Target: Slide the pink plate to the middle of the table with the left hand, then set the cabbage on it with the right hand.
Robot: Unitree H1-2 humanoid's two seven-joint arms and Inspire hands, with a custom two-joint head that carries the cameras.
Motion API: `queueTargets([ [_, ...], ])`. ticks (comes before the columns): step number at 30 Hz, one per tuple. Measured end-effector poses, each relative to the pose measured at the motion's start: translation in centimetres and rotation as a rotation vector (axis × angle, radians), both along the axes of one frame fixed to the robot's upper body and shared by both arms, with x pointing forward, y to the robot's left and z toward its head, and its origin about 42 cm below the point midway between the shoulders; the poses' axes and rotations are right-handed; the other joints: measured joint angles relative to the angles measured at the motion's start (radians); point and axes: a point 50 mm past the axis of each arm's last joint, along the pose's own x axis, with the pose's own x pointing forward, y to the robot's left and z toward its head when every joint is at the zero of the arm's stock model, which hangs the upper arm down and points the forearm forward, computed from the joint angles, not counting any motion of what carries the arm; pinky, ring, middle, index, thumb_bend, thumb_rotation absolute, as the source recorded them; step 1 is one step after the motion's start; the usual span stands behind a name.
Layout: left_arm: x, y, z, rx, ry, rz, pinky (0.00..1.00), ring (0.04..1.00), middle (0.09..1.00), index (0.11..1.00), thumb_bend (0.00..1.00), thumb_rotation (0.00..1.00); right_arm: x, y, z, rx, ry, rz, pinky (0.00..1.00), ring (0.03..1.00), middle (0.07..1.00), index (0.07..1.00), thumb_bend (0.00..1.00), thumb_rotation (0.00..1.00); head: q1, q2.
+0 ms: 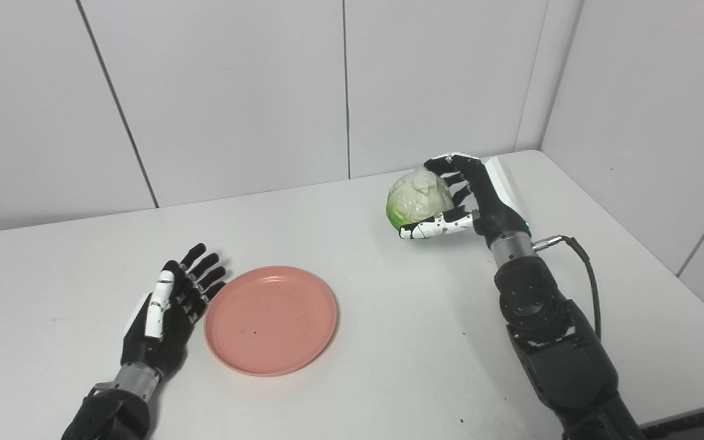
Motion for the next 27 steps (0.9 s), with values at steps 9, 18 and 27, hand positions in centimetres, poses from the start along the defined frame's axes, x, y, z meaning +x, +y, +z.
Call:
queueTargets([
  [9,-0.5,-3.5,0.6,0.024,0.026,-0.004,0.89,0.896,0.915,0.917,0.43,1.0,0.5,4.9,0.1,-0.004,0.009,0.131,0.39,0.447,0.48,0.49,0.53,0.0,0.107,0.008],
  [18,-0.6,-5.0,0.9,0.053,0.031,0.001,0.88,0.896,0.915,0.921,0.43,1.0,0.7,10.4,-1.5,0.011,0.058,0.243,0.38,0.439,0.472,0.496,0.53,0.0,0.192,0.026],
  [27,-0.7,-5.9,1.1,0.066,0.031,-0.003,0.87,0.888,0.903,0.909,0.43,1.0,0.8,13.1,-3.8,0.0,0.087,0.346,0.36,0.424,0.465,0.505,0.53,0.0,0.21,0.035],
])
